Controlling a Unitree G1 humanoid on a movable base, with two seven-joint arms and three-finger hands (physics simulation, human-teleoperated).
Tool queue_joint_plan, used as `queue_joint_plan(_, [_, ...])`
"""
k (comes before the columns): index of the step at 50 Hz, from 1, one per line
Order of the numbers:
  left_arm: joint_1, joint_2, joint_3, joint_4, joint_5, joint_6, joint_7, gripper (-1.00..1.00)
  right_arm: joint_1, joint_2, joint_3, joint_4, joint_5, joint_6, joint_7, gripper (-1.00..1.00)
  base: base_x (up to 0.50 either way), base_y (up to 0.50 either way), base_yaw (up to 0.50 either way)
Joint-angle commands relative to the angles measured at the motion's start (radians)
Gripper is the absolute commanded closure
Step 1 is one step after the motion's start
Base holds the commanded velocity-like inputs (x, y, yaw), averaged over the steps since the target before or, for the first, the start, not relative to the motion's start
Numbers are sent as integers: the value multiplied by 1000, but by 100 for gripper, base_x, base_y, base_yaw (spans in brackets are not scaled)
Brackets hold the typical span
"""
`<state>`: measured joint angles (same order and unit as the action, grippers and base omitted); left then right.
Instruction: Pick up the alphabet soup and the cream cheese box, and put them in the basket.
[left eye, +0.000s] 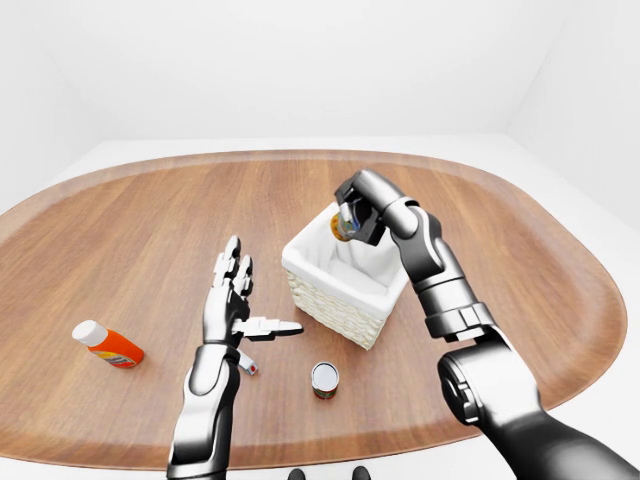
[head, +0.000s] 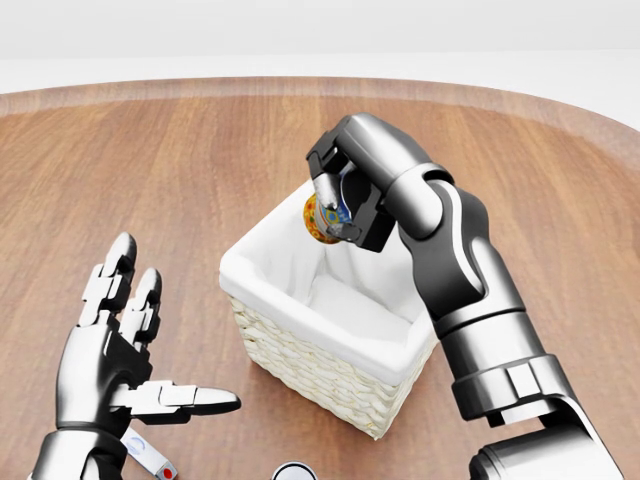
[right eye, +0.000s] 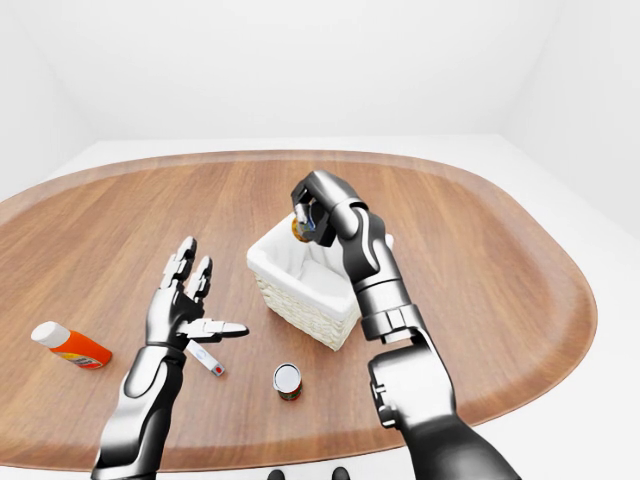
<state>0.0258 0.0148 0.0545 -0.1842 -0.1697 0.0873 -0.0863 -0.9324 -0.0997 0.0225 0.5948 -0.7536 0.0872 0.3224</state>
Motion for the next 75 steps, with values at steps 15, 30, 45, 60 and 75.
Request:
queue_joint_plan(15, [-2,0,0,9,4,0,3,-100,80,9,20,-121,-2,0,0,-100,0,0,0])
queue_joint_plan(30, [1,0,0,4,7,0,3,-100,123,12,6,-378,-41,0,99,-100,0,0,0])
queue_joint_plan(45, [24,4,7,-7,24,0,6,-100,285,5,-7,-688,-20,0,128,-100,0,0,0])
queue_joint_plan(60, [80,34,44,-50,230,0,53,-100,691,56,19,-1161,-14,0,165,-100,0,0,0])
queue_joint_plan(75, [87,70,103,-117,581,0,-7,-100,992,64,-43,-1364,160,0,74,-100,0,0,0])
